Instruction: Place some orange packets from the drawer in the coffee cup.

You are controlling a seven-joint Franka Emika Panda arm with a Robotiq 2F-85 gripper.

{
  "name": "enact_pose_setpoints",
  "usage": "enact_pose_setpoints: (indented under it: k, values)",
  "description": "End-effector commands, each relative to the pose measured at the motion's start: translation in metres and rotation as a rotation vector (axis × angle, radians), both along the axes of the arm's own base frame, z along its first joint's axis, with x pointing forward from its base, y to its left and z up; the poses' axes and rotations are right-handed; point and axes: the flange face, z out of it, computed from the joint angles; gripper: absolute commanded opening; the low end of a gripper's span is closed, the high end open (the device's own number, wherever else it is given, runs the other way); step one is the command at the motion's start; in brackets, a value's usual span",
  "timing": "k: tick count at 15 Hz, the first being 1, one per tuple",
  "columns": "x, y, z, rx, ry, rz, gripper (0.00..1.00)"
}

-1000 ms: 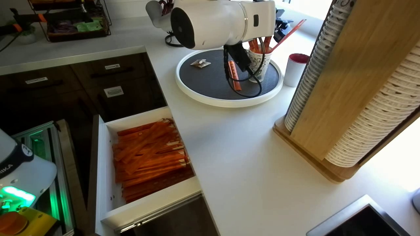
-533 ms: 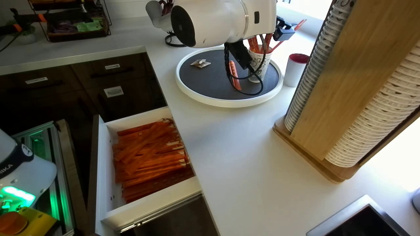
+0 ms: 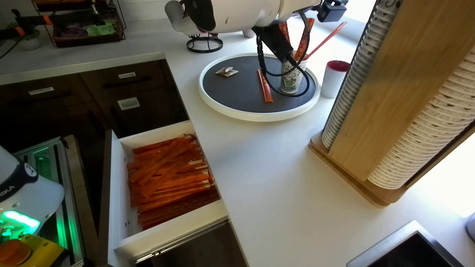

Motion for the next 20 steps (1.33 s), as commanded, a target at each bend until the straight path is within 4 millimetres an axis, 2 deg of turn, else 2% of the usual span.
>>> enact_pose_setpoints:
  k: [1,4,8,10,12,15,17,18,19,20]
  values:
    - [-0.037,-0.010,0.022,-0.090,0.076,-0.010,1.00]
    - [-0.063,-0.013,0.037,-0.196,0.201,0.006,1.00]
    - [-0.093,0.015,0.031,-0.282,0.374,0.083,1.00]
    - [-0.105,0.032,0.022,-0.311,0.454,0.126,1.00]
    - [-0.114,0.040,0.011,-0.357,0.540,0.137,1.00]
    - [-0.128,0.037,-0.013,-0.407,0.668,0.144,1.00]
    - [-0.140,0.026,-0.034,-0.404,0.756,0.184,1.00]
    - [-0.147,0.016,-0.035,-0.380,0.789,0.247,1.00]
    - [-0.127,0.027,-0.031,-0.413,0.734,0.188,1.00]
    - [-0.132,0.021,-0.037,-0.400,0.764,0.214,1.00]
